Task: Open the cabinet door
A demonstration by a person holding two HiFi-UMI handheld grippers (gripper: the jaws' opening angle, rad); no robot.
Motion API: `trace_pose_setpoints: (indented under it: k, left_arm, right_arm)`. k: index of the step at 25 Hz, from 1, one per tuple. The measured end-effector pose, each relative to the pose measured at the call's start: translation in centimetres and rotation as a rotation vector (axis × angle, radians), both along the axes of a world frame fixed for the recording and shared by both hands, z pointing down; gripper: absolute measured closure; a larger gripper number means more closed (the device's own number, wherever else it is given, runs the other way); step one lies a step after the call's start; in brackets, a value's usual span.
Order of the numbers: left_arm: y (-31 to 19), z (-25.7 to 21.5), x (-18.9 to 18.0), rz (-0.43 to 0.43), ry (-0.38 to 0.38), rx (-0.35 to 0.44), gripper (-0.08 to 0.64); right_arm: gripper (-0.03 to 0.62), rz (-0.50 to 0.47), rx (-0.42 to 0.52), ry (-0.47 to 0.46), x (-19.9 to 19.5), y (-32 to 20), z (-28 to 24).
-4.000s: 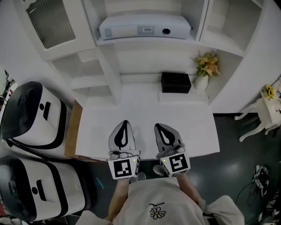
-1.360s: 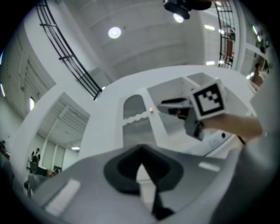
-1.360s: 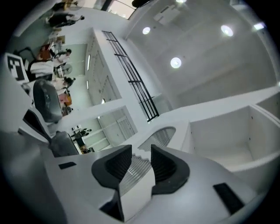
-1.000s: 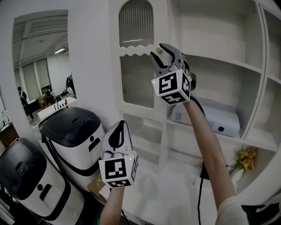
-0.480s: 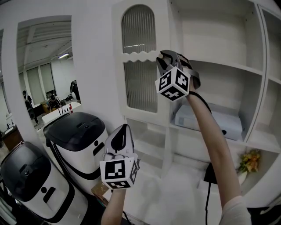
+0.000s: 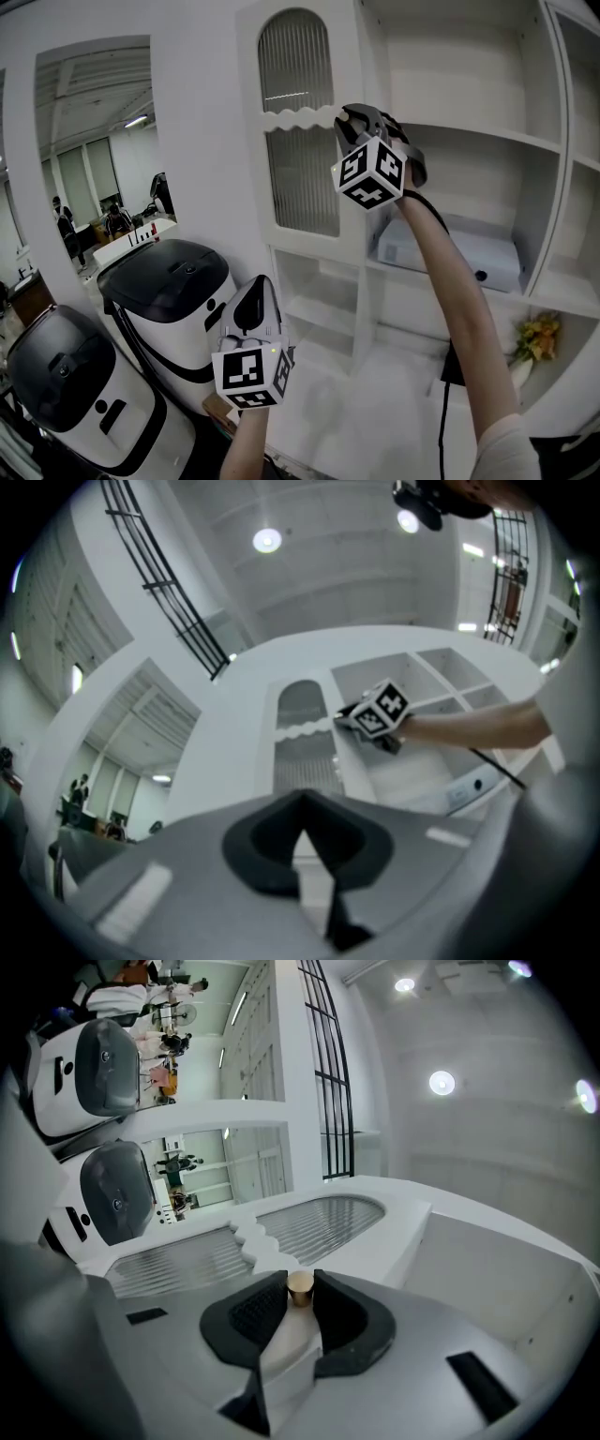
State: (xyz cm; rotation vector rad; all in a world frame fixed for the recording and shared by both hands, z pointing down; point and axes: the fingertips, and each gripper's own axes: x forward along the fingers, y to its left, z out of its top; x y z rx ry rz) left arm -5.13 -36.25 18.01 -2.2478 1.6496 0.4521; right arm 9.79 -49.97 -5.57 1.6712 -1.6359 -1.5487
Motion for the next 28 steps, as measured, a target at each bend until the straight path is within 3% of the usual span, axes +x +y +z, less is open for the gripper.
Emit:
trace_pose_setpoints:
  k: [10,18,28]
  left_arm:
    - [1.1,1.9,-0.7,-0.006,-0.046,-0.029,0.554]
    - [1.3,2.5,-1.3,0.004,-0.011,-0.043,0.554]
    - [1.5,4.0,-1.2,-0.001,0.020,-0.075,0.554]
  right_arm:
    - [0.511,-0.039,0.071,0.016,-2.4,2.8,0.1]
    - [0.512,-0.100,0.088,0.042,-5.8,5.6,0.1]
    - [0.515,-0.133,0.070,0.055,-6.9,6.3,0.3]
